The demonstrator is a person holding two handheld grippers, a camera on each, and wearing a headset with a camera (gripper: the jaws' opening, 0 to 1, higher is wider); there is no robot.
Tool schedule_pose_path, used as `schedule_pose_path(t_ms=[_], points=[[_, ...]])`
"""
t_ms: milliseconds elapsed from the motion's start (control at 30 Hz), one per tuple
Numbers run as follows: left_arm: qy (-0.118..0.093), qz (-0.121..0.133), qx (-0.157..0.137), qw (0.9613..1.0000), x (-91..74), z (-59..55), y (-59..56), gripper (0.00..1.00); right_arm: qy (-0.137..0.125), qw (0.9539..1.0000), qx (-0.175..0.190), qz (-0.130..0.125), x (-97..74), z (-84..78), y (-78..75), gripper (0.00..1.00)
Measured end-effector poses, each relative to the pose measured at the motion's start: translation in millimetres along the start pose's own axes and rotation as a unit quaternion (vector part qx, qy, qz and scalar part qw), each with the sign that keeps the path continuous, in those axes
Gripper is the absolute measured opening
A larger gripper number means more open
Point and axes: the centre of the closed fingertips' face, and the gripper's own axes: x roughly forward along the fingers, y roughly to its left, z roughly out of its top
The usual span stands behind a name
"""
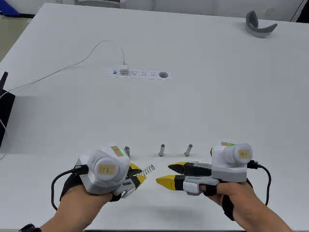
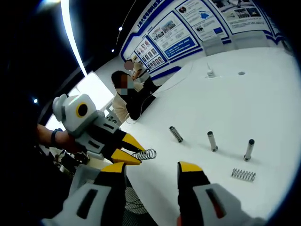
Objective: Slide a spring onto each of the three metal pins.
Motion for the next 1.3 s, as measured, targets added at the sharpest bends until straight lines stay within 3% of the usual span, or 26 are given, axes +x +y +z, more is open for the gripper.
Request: schedule_pose_path(t_ms=[200,500,933,1133,1300], points=[[0.001,-0.011,0.01,0.9999,2.3,2.3,-7.2,0.1,0.001,0.9997,0.012,0.02,5.9,0.3,6.6,0.35],[-0.009,-0.022,0.028,0.9993,2.4,16.2,-14.4,0.1,0.003,0.9988,0.027,0.042,9.9,1.5,13.4,0.25],[-0.006,-0.039,0.059,0.9975,4.9,24.3,-17.9,0.1,-0.016,0.9969,0.051,0.057,-1.5,16.6,13.2,0.13],[-0.019,-0.054,0.06,0.9965,5.7,36.1,-16.6,0.1,0.003,0.9985,0.001,0.055,-7.2,27.1,16.0,0.12],[-0.037,-0.079,0.047,0.9951,5.8,47.2,-16.9,0.1,0.051,0.9942,-0.078,0.053,-12.7,36.9,22.3,0.12]])
